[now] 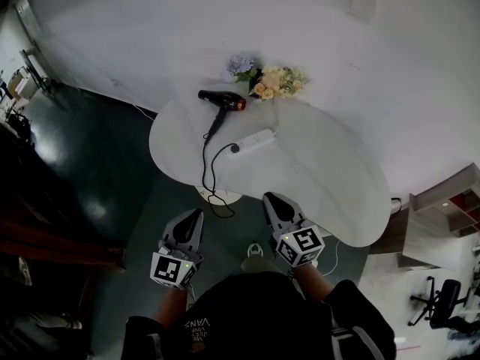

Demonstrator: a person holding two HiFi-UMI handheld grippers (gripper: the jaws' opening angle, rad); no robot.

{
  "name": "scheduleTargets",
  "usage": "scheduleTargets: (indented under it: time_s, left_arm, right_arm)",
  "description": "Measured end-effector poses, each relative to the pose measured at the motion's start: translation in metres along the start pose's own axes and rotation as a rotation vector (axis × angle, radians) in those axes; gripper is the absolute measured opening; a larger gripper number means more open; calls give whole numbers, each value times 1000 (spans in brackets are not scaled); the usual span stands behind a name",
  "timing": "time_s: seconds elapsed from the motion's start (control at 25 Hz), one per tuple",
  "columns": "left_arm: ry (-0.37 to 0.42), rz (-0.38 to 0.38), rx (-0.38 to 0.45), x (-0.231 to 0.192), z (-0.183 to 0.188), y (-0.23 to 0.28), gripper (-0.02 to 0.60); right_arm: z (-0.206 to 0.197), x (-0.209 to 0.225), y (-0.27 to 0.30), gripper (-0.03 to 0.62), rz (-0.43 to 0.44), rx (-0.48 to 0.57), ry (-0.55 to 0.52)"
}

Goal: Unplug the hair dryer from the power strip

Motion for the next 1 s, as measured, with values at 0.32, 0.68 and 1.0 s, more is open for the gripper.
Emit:
scheduleTargets:
  time_s: [0.32,0.68,1.0]
  left_arm:
    - [30,48,7,-30,-6,65,21]
    - [62,101,-78,-68,-28,107,21]
    - [91,-25,-153,-115,-52,154,21]
  right_arm:
    - [12,52,53,44,85,-39,-27]
    - [4,89,88,44,129,-86,-28]
    - [-3,98,120,44,53,-105,-19]
Point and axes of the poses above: the fingertips, and each gripper's own axes: y forward along the fingers, x to its right, z out of its top, the point moved 5 cm from there along -y, backward along the fingers
